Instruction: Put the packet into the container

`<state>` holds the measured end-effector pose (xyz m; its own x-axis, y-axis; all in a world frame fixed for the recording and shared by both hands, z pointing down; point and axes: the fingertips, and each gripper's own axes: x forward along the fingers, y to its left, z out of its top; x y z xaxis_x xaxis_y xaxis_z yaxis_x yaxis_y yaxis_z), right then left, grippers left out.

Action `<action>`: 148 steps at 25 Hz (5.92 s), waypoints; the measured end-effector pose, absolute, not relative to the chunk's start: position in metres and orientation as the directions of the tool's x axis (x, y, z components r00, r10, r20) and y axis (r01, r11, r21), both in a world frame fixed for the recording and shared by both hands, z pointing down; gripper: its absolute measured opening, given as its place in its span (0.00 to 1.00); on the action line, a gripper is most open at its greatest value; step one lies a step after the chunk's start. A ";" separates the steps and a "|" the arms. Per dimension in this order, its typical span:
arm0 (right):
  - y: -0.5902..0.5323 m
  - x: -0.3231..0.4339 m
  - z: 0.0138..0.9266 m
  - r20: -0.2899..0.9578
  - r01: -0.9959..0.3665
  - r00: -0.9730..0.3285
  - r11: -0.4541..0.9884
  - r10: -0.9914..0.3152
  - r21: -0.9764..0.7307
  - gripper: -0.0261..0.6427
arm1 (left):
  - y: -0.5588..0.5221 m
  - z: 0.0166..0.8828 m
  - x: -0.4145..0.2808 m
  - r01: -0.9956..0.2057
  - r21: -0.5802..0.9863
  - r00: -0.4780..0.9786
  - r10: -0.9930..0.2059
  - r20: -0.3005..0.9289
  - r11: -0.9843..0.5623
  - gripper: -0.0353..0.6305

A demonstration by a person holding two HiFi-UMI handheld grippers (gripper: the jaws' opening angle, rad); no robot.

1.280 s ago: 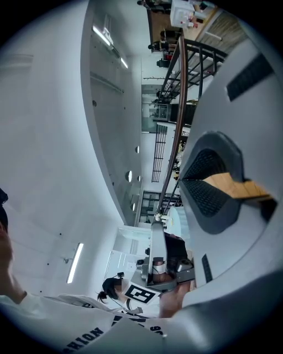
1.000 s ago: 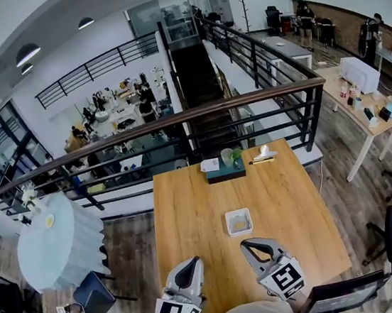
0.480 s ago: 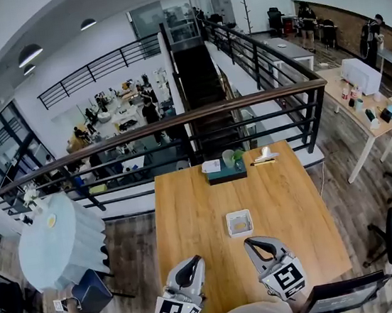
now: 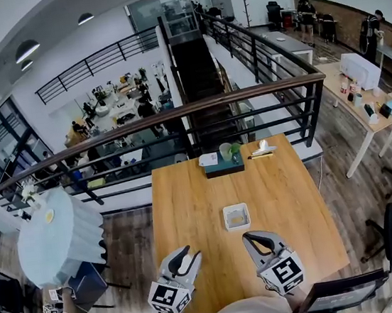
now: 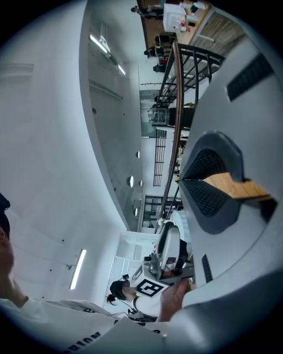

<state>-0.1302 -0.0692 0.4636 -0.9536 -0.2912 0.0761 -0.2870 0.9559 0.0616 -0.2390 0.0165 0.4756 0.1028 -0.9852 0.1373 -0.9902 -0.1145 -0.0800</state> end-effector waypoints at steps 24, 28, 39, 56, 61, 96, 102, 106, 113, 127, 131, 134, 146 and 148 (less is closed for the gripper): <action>-0.075 -0.116 0.476 0.147 -0.281 -0.947 0.958 -0.286 0.055 0.05 | 0.027 0.700 -0.330 -0.938 -0.116 0.081 -0.533 0.842 -0.327 0.66; -0.078 -0.114 0.477 0.141 -0.289 -0.945 0.955 -0.296 0.068 0.05 | 0.038 0.754 -0.346 -0.932 -0.088 0.077 -0.432 0.899 -0.351 0.67; -0.079 -0.111 0.485 0.171 -0.301 -0.935 0.951 -0.310 0.075 0.05 | 0.036 0.830 -0.361 -0.894 -0.095 0.050 -0.310 0.949 -0.437 0.67; -0.088 -0.103 0.501 0.205 -0.354 -0.909 0.931 -0.364 0.086 0.05 | 0.044 0.918 -0.376 -0.854 -0.059 0.019 -0.144 0.989 -0.516 0.67; -0.087 -0.105 0.508 0.220 -0.352 -0.906 0.932 -0.361 0.083 0.05 | 0.049 0.934 -0.376 -0.848 -0.056 0.018 -0.134 0.991 -0.527 0.67; -0.085 -0.106 0.522 0.238 -0.328 -0.912 0.942 -0.335 0.071 0.05 | 0.039 0.902 -0.361 -0.881 -0.135 0.002 -0.289 0.957 -0.453 0.49; -0.085 -0.106 0.518 0.225 -0.324 -0.917 0.944 -0.330 0.065 0.05 | 0.032 0.865 -0.335 -0.888 -0.161 0.000 -0.351 0.936 -0.430 0.49; -0.084 -0.105 0.512 0.215 -0.315 -0.922 0.947 -0.322 0.068 0.05 | 0.024 0.832 -0.307 -0.884 -0.164 0.027 -0.399 0.917 -0.438 0.49; -0.085 -0.102 0.513 0.234 -0.319 -0.915 0.945 -0.328 0.077 0.05 | 0.013 0.761 -0.275 -0.871 -0.182 0.068 -0.478 0.875 -0.457 0.49; -0.086 -0.097 0.517 0.233 -0.332 -0.912 0.941 -0.337 0.061 0.05 | 0.032 0.671 -0.261 -0.894 -0.172 0.033 -0.443 0.896 -0.413 0.49; -0.085 -0.099 0.516 0.228 -0.331 -0.914 0.942 -0.335 0.057 0.05 | 0.027 0.671 -0.264 -0.890 -0.176 0.031 -0.441 0.897 -0.421 0.49; -0.086 -0.097 0.516 0.232 -0.337 -0.911 0.939 -0.342 0.062 0.05 | 0.021 0.670 -0.266 -0.882 -0.181 0.031 -0.437 0.899 -0.435 0.49; -0.098 -0.049 0.524 0.238 -0.478 -0.848 0.878 -0.473 0.040 0.05 | -0.040 0.665 -0.263 -0.794 -0.233 0.037 -0.428 0.903 -0.561 0.49; -0.102 -0.036 0.528 0.244 -0.509 -0.830 0.860 -0.502 0.036 0.05 | -0.052 0.666 -0.257 -0.777 -0.233 0.048 -0.424 0.904 -0.585 0.49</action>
<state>-0.0362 -0.1018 0.5279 -0.8297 -0.5020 0.2440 -0.5095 0.8597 0.0363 -0.2572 -0.0519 0.6662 0.0483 -0.4241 0.9043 -0.7771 -0.5847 -0.2327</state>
